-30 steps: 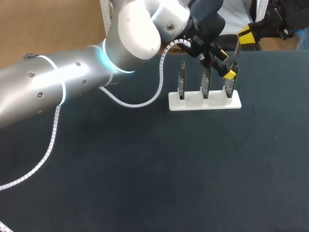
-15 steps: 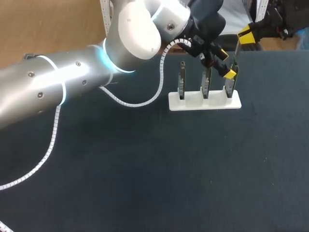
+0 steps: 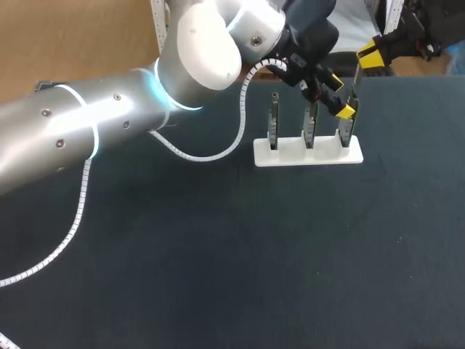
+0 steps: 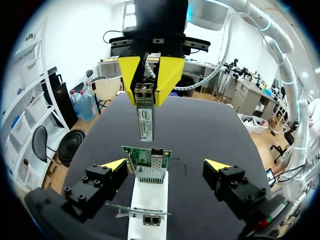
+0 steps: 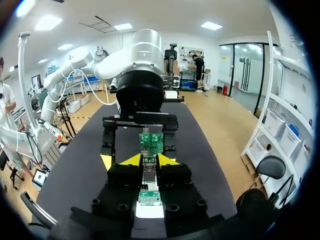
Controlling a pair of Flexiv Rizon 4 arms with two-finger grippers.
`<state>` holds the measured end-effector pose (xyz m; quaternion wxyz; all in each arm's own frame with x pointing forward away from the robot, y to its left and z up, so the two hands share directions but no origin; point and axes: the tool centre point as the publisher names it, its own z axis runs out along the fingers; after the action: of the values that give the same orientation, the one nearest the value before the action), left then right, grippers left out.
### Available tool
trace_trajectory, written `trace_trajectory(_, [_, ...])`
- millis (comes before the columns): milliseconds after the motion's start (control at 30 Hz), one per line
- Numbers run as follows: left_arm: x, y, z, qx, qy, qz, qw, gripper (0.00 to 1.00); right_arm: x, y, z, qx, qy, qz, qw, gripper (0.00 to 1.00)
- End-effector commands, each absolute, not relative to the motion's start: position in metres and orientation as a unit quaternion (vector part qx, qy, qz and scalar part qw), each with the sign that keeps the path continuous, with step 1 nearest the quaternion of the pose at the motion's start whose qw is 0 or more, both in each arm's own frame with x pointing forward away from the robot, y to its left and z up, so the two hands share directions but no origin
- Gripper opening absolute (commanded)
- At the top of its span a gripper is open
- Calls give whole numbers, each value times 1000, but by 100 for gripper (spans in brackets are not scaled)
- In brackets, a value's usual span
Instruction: Pick up the optical module with the left hand, and insert it into the network port with the right hand.
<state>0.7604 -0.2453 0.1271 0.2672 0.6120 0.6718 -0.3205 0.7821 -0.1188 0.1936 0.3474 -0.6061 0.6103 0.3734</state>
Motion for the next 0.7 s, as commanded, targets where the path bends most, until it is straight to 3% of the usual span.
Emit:
trace_trajectory(33, [760,-245,127,612,672,-320,267,100,775,-117,194,-606,614,367,349,0])
trace_trajectory(700, [760,-245,127,612,672,-320,267,100,766,-118,190,-618,615,343,350,0])
